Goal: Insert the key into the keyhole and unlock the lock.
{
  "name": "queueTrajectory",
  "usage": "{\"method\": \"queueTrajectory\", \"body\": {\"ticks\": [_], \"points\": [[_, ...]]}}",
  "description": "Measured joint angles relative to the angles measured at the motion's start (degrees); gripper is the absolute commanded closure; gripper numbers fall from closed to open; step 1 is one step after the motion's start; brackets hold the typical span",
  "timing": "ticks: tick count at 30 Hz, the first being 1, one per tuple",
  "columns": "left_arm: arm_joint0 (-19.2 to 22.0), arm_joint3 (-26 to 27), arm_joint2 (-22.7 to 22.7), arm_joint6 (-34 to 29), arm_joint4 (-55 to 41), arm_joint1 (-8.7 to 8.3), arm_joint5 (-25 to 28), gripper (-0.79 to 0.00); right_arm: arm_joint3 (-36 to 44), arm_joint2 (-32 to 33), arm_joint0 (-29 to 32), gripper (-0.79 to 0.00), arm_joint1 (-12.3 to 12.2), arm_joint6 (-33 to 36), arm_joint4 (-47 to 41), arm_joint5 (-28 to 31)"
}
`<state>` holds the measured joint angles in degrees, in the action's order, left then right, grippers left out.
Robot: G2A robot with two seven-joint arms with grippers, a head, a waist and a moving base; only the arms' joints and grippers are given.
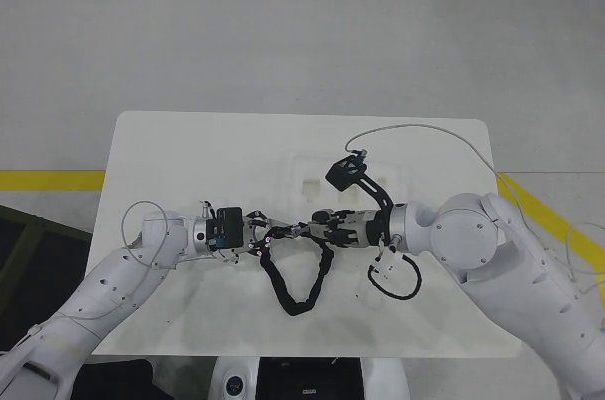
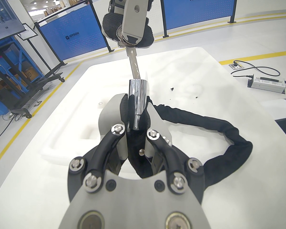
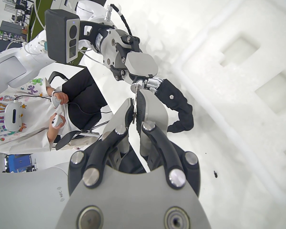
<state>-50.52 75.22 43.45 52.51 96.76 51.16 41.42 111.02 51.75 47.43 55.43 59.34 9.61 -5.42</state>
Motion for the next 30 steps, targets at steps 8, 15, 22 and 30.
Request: {"method": "queueTrajectory", "body": {"ticks": [8, 15, 22, 30], "points": [[0.0, 0.0, 0.0, 0.0, 0.0, 0.00, 0.0, 0.000, 0.9, -0.5, 0.2, 0.000, 0.3, 0.7, 0.6, -0.7], [0.0, 0.0, 0.0, 0.0, 0.0, 0.00, 0.0, 0.000, 0.9, -0.7, 0.5, 0.000, 0.5, 0.6, 0.9, -1.0], [0.0, 0.0, 0.0, 0.0, 0.0, 0.00, 0.0, 0.000, 1.1, -1.2, 0.9, 0.000, 0.8, 0.5, 1.5, -1.4], [0.0, 0.0, 0.0, 0.0, 0.0, 0.00, 0.0, 0.000, 2.1, -1.3, 1.3, 0.000, 1.1, 0.4, 2.0, -2.0]]}}
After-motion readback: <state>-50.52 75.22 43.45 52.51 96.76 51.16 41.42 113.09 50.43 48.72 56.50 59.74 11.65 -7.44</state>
